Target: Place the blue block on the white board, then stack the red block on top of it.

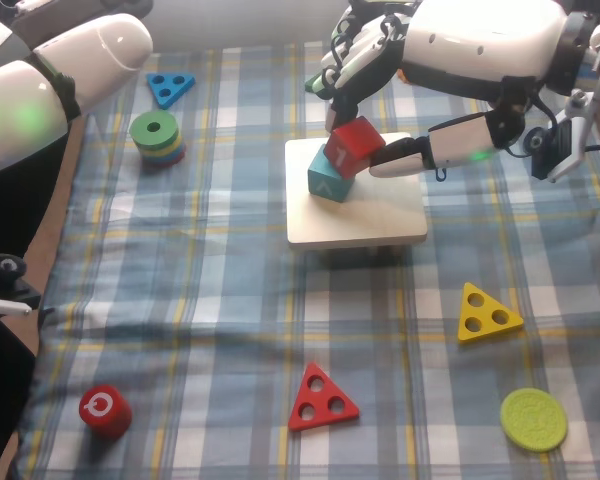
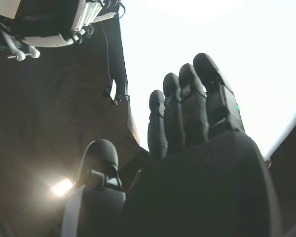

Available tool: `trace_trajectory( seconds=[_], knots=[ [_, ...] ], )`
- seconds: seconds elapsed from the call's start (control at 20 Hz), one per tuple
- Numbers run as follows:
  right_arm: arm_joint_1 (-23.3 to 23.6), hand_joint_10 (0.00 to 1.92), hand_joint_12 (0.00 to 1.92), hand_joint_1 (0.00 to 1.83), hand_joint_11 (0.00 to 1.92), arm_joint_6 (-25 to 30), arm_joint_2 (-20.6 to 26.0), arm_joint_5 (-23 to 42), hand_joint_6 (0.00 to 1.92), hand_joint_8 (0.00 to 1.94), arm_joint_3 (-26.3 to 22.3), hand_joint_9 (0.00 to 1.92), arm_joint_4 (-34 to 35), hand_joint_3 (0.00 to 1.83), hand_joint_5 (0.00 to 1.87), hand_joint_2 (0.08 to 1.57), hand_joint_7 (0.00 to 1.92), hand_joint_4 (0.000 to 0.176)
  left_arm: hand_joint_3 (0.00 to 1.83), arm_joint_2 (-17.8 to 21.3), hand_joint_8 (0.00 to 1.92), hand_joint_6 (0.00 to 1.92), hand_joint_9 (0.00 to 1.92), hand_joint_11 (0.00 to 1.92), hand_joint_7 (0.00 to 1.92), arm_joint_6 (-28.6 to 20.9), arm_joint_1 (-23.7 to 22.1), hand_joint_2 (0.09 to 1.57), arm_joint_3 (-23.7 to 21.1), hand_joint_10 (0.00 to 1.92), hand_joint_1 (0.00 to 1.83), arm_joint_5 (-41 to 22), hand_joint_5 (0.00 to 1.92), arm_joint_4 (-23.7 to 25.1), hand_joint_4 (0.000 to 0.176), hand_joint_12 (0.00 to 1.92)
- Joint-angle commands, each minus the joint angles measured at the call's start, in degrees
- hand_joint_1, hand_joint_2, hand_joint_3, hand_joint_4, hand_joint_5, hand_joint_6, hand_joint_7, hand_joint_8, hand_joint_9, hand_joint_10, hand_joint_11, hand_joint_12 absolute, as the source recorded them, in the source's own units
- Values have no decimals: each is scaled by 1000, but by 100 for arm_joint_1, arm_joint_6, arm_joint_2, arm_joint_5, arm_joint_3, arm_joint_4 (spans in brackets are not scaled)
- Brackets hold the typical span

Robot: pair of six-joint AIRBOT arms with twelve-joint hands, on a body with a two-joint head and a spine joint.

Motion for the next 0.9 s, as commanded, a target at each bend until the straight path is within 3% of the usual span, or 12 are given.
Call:
trace_trajectory(
  seconds=[0.0,0.2,0.25,0.4,0.5,0.75,0.85],
  knots=[
    [98,6,774,1128,205,-1,-28,489,987,4,1,656,199,0,975,1115,788,0,0,-44,2,1,286,0,360,-72,-76,1277,36,2,0,-695,328,88,67,793],
    [125,0,826,1129,154,-1,-47,489,994,0,0,645,155,1,971,1116,786,0,0,-44,0,0,281,0,352,-72,-77,1277,40,1,0,-697,321,93,76,787],
    [125,3,831,1117,168,-1,-45,489,996,0,-1,655,152,1,970,1117,783,0,0,-44,2,3,288,0,355,-72,-75,1277,39,5,0,-696,327,93,65,784],
    [127,0,832,1128,175,-1,-25,490,996,0,-32,645,136,0,968,1118,770,0,1,-45,3,4,288,0,357,-72,-73,1279,39,4,0,-696,331,93,66,783],
    [161,4,843,1136,186,-1,72,497,985,2,-80,656,126,0,974,1116,776,0,0,-50,3,1,292,0,358,-72,-73,1266,39,5,0,-697,326,92,75,783],
    [282,2,808,1137,299,-1,120,622,974,1,-155,691,120,0,980,1113,816,0,0,-56,1,0,290,0,365,-72,-73,1257,39,0,0,-698,326,91,91,760],
    [326,6,823,1127,362,-1,124,677,973,1,-180,709,120,0,981,1112,818,0,0,-66,0,0,286,0,366,-72,-75,1257,40,0,0,-698,326,91,83,786]
  ],
)
